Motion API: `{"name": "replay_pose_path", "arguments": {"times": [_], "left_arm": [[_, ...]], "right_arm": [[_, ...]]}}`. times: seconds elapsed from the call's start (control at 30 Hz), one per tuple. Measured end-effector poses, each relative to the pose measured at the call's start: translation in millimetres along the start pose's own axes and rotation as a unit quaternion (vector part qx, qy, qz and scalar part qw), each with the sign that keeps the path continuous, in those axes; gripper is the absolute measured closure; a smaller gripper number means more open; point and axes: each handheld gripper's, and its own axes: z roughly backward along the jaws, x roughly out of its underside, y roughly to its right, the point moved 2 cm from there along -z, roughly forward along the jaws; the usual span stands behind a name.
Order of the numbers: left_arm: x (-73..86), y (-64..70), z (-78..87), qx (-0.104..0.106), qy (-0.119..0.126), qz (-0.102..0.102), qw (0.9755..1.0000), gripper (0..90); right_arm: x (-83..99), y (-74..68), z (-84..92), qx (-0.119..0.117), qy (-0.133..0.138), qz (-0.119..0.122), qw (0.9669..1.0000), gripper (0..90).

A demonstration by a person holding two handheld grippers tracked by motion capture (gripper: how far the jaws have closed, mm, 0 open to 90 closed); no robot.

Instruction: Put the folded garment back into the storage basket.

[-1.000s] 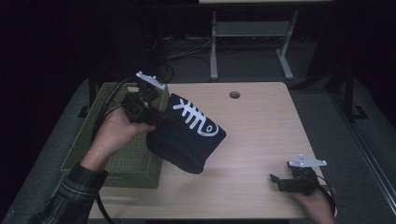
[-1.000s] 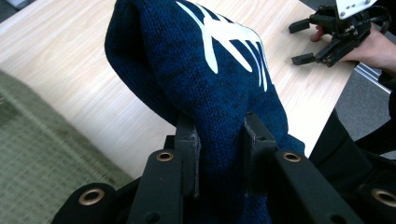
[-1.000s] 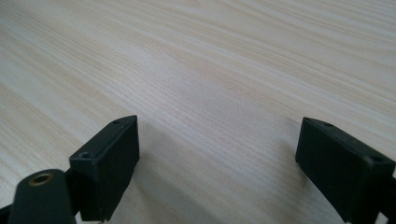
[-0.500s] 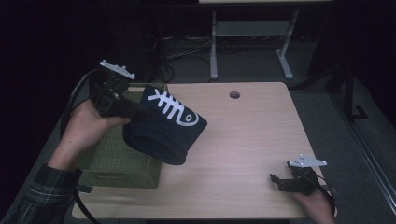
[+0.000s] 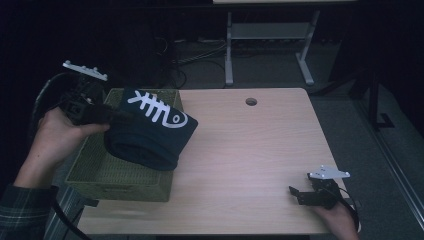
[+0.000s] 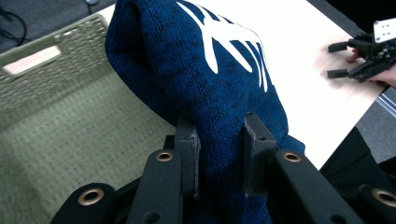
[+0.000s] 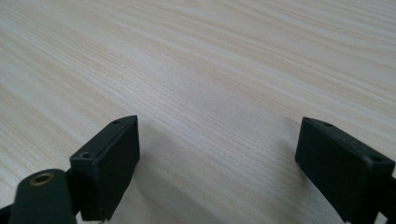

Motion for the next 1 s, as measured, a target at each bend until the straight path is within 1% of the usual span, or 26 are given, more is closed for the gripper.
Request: {"name": "replay_pose_path", "arguments": {"times": [0.17,0.37,0.47,0.67,0.8,1.0], "left_arm": [[9.0,-11.4,9.8,-0.010,0.002,0.014,0.9998,72.0],[21.1,-23.7,16.9,-0.019,0.004,0.032,0.9993,72.0],[29.3,-32.6,18.5,-0.026,0.004,0.047,0.9986,72.0],[41.3,-44.4,14.7,-0.028,0.003,0.064,0.9976,72.0],[47.4,-48.4,9.5,-0.029,-0.003,0.070,0.9971,72.0],[56.4,-56.6,2.6,-0.031,0.000,0.082,0.9961,72.0]], "right_arm": [[0.0,0.0,0.0,0.000,0.000,0.000,1.0000,13.3],[0.0,0.0,0.0,0.000,0.000,0.000,1.0000,13.4],[0.0,0.0,0.0,0.000,0.000,0.000,1.0000,13.4],[0.0,0.0,-0.1,0.000,0.000,0.000,1.0000,13.3],[0.1,0.3,-0.3,0.001,0.001,0.002,1.0000,13.4],[0.0,0.2,-0.2,0.001,0.000,0.001,1.0000,13.4]]}}
